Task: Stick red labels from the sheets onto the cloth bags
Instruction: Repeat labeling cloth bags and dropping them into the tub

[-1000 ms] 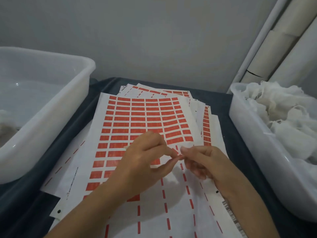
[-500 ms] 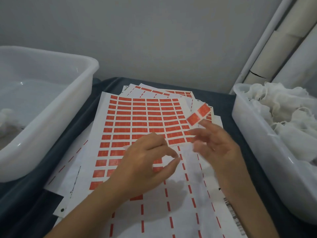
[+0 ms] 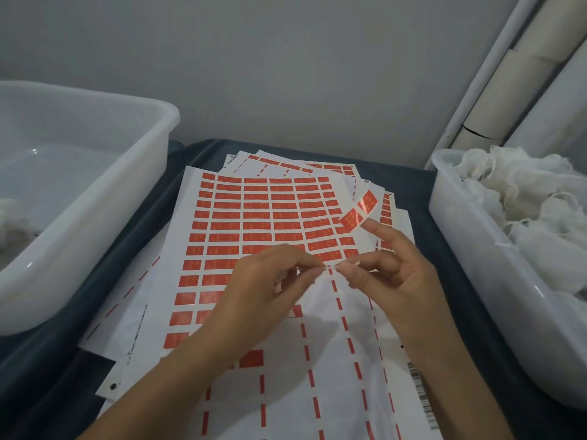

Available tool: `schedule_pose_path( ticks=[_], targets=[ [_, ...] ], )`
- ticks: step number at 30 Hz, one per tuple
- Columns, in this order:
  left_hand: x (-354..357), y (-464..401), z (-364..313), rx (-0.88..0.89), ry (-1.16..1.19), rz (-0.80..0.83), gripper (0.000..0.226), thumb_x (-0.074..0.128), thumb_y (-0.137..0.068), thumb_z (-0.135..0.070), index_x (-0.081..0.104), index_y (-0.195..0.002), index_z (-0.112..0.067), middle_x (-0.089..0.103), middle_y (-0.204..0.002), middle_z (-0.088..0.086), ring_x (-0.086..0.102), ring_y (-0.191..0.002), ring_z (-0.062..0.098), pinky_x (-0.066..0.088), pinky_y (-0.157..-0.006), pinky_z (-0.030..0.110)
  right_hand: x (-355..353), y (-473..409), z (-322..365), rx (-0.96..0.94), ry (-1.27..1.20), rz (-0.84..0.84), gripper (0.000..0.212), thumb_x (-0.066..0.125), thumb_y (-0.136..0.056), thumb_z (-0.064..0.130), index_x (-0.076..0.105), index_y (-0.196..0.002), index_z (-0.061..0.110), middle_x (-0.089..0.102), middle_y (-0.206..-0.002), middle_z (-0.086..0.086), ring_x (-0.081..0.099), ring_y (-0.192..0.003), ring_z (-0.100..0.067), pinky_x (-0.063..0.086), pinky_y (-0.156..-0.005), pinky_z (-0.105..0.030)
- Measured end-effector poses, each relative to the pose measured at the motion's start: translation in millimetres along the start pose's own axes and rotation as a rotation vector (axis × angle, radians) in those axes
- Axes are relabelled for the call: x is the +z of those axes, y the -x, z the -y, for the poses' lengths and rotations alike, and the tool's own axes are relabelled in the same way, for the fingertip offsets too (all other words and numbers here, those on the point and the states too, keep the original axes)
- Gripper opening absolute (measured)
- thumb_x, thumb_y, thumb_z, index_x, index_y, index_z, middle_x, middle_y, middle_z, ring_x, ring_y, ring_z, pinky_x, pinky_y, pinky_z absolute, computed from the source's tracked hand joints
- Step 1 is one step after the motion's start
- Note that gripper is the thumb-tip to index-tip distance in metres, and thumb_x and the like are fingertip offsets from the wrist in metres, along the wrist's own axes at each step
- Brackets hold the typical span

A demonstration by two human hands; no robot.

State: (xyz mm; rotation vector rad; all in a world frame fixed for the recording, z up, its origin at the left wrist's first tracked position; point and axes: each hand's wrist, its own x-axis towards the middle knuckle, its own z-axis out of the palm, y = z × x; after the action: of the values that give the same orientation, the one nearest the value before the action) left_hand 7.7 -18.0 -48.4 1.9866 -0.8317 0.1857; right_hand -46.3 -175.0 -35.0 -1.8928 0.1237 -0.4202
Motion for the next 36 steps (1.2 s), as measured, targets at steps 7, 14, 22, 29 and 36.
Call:
schedule_pose_path(
  ticks=[7, 14, 22, 29, 36],
  targets=[
    [-4.5, -2.3, 8.1, -0.214, 0.218, -0.041, 0.023, 0.067, -0.080, -0.021, 0.059, -0.070, -0.040, 0.059, -0.062, -0.031, 0.059, -0.073, -0.011, 0.042, -0.062, -0.002, -4.1, 4.2, 8.5, 0.058, -0.179, 0.045, 0.028, 0.057, -0.065, 0.053, 0.069, -0.085, 0.037, 0.064, -0.106, 0.029, 0.058, -0.100, 0.012, 0.044, -0.066, 0.000],
    [-3.7, -1.5, 3.5, -0.169, 0.235, 0.007, 0.019, 0.066, -0.080, -0.022, 0.060, -0.074, -0.039, 0.060, -0.061, -0.032, 0.059, -0.075, -0.011, 0.043, -0.063, 0.000, 6.3, 6.0, 1.9, 0.105, -0.085, 0.195, 0.020, 0.058, -0.067, 0.042, 0.065, -0.079, 0.028, 0.066, -0.088, 0.032, 0.059, -0.090, 0.013, 0.041, -0.065, 0.003],
    [-3.7, -1.1, 2.5, -0.213, 0.277, 0.014, 0.029, 0.065, -0.082, -0.012, 0.059, -0.068, -0.037, 0.060, -0.062, -0.033, 0.060, -0.071, -0.011, 0.042, -0.059, -0.001, 6.2, 5.0, -0.9, 0.071, -0.031, 0.124, 0.020, 0.057, -0.066, 0.042, 0.063, -0.080, 0.030, 0.066, -0.085, 0.031, 0.061, -0.084, 0.012, 0.041, -0.063, 0.002],
    [-4.1, -2.1, 0.1, -0.288, 0.348, 0.021, 0.027, 0.060, -0.085, -0.015, 0.063, -0.065, -0.034, 0.065, -0.068, -0.021, 0.060, -0.075, -0.004, 0.044, -0.062, 0.001, 6.7, 5.6, -2.2, 0.010, 0.020, 0.087, 0.016, 0.058, -0.067, 0.041, 0.063, -0.079, 0.032, 0.064, -0.088, 0.031, 0.060, -0.086, 0.013, 0.041, -0.066, 0.003],
    [-3.4, -2.9, -2.7, -0.308, 0.357, 0.025, 0.020, 0.066, -0.081, -0.021, 0.063, -0.065, -0.034, 0.064, -0.063, -0.021, 0.060, -0.070, -0.004, 0.044, -0.058, 0.002, 8.2, 4.1, -5.8, -0.084, 0.103, 0.061, 0.011, 0.058, -0.068, 0.042, 0.061, -0.078, 0.036, 0.063, -0.089, 0.033, 0.060, -0.089, 0.012, 0.042, -0.071, 0.001]
  ],
)
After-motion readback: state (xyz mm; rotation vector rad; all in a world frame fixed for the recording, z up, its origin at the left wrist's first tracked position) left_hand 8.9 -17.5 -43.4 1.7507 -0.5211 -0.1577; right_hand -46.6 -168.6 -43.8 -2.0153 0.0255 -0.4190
